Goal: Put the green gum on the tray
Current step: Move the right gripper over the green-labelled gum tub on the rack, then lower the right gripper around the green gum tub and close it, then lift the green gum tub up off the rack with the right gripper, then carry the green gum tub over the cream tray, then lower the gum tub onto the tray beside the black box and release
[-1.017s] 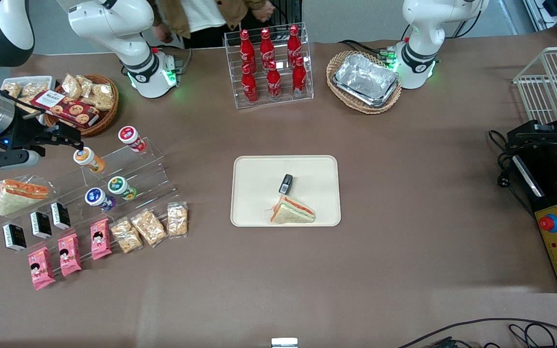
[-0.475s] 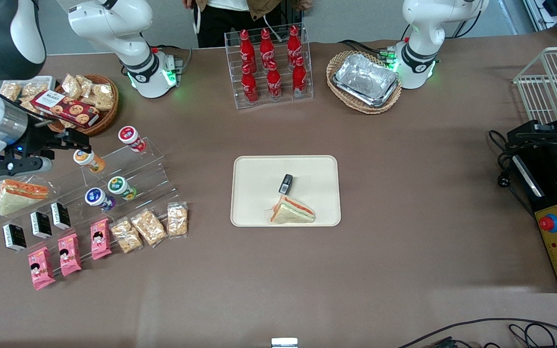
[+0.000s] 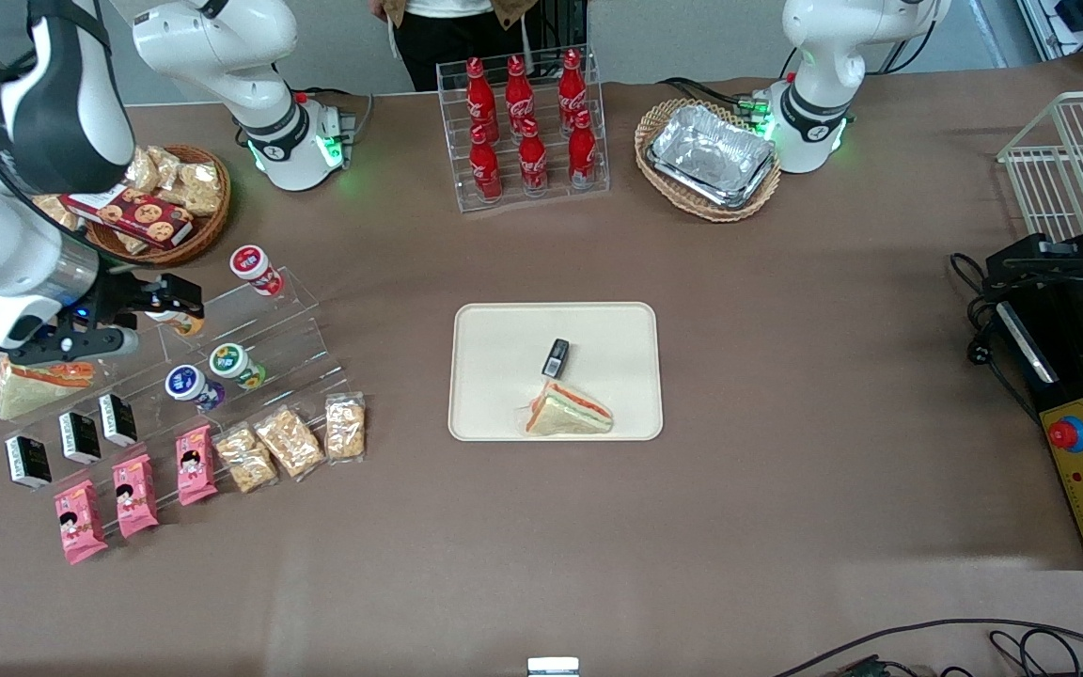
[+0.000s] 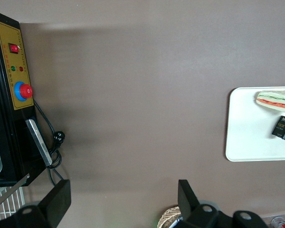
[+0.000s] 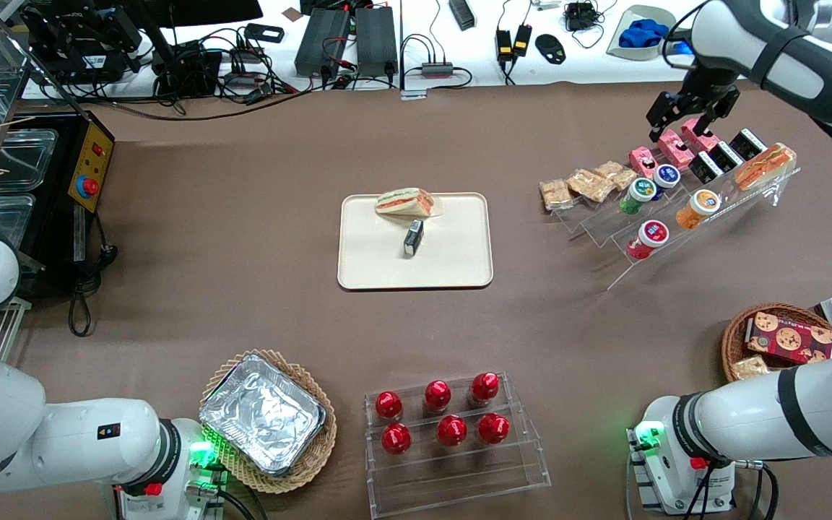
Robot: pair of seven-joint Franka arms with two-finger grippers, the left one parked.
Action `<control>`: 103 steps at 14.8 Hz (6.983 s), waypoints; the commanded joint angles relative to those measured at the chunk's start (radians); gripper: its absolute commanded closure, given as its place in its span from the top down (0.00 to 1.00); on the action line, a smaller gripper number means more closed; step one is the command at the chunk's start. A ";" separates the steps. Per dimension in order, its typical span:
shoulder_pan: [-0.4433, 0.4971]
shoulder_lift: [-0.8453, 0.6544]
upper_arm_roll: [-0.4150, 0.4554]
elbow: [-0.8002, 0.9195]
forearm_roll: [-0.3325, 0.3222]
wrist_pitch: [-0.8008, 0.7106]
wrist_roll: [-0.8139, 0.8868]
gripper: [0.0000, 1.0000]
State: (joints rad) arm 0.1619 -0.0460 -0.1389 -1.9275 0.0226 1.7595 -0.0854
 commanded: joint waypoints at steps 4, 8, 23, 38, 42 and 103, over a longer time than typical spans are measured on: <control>0.001 -0.025 0.001 -0.184 0.016 0.224 -0.002 1.00; 0.001 -0.014 0.001 -0.295 0.016 0.391 -0.004 1.00; 0.004 0.072 0.002 -0.403 0.020 0.623 -0.007 1.00; 0.002 0.126 0.002 -0.403 0.020 0.686 -0.030 0.85; -0.001 0.126 0.002 -0.401 0.020 0.686 -0.071 0.48; 0.226 0.491 0.484 -0.047 -0.156 0.656 1.035 0.38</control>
State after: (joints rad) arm 0.3883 0.4487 0.3462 -1.9114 -0.1001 2.3149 0.9258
